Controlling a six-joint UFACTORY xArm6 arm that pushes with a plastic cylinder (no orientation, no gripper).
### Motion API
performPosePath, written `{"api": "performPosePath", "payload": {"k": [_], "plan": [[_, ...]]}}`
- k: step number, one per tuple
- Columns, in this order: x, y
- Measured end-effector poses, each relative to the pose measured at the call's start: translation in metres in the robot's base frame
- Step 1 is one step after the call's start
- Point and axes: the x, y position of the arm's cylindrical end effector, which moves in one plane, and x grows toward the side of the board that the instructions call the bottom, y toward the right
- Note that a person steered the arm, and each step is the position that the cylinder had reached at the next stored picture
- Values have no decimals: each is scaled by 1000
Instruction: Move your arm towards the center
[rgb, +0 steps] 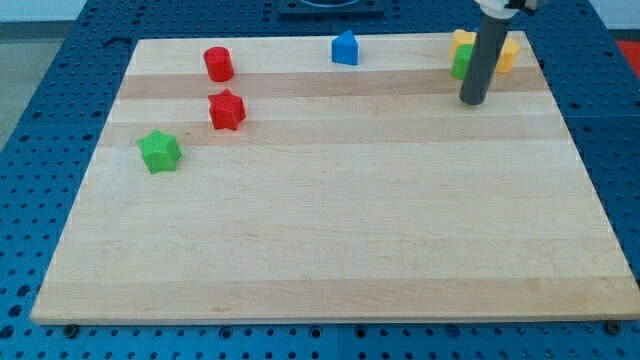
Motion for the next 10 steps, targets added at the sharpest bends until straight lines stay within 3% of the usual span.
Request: {"api": "performPosePath", "payload": {"k": [3, 4, 7, 10], "plan": [[77, -7], [93, -39], [92, -132], [92, -159]]}}
